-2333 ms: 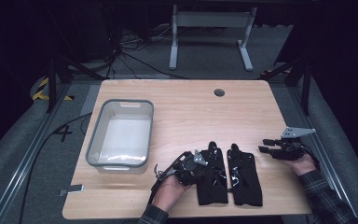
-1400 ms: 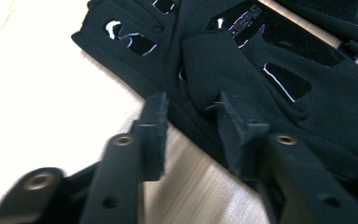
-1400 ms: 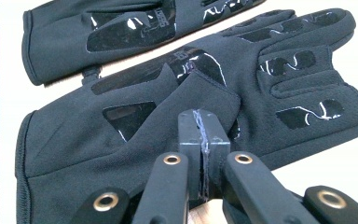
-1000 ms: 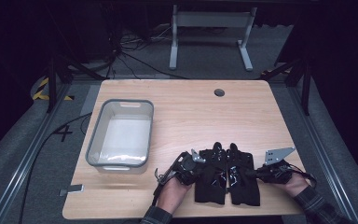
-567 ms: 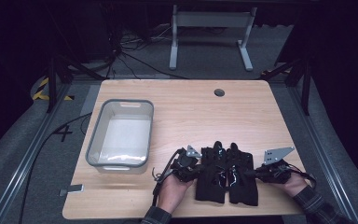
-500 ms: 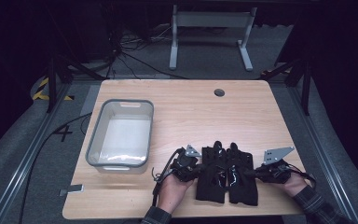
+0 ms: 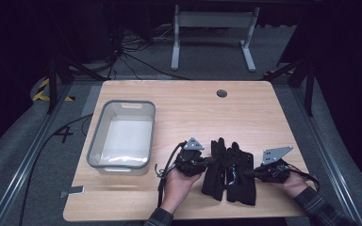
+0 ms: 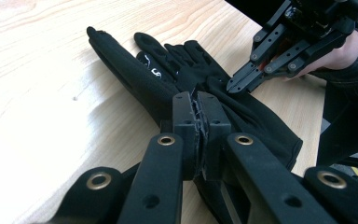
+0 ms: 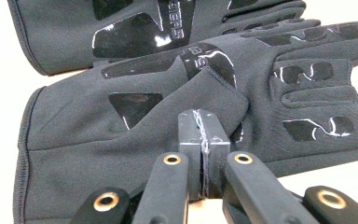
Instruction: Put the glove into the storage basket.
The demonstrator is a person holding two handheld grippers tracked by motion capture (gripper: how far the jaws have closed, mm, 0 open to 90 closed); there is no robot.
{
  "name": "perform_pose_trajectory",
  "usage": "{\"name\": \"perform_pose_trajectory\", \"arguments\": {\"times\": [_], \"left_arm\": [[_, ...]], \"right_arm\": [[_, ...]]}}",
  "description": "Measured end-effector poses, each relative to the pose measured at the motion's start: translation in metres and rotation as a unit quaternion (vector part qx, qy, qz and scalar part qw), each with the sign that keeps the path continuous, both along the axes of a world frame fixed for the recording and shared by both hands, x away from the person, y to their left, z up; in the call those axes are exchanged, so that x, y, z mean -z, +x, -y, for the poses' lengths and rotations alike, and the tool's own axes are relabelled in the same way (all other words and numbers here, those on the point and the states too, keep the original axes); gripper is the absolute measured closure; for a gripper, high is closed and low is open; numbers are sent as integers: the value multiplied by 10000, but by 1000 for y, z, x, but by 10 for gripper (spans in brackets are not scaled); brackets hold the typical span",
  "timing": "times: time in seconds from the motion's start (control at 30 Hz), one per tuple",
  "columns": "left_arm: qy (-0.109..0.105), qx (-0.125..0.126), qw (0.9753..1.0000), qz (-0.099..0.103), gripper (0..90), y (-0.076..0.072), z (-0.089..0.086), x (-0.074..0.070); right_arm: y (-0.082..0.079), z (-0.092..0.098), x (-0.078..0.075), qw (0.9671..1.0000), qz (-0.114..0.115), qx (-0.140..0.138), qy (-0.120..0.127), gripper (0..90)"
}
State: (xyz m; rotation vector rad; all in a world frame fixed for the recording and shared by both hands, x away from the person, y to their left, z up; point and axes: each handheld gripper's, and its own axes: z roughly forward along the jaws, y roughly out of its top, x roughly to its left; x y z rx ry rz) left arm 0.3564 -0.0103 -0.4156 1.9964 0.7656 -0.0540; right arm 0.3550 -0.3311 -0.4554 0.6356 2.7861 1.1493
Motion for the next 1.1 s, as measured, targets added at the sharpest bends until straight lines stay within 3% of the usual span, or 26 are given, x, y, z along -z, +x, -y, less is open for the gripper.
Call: {"name": "perform_pose_trajectory", "arguments": {"times": [0.63, 1.1], "left_arm": [[-136, 160, 9996, 209, 877, 10, 19, -15], [-162, 470, 9981, 353, 878, 16, 43, -21]], "right_arm": [[9, -6, 2, 10000, -7, 6, 76, 899], [17, -11, 3, 9999, -35, 43, 162, 899]]}}
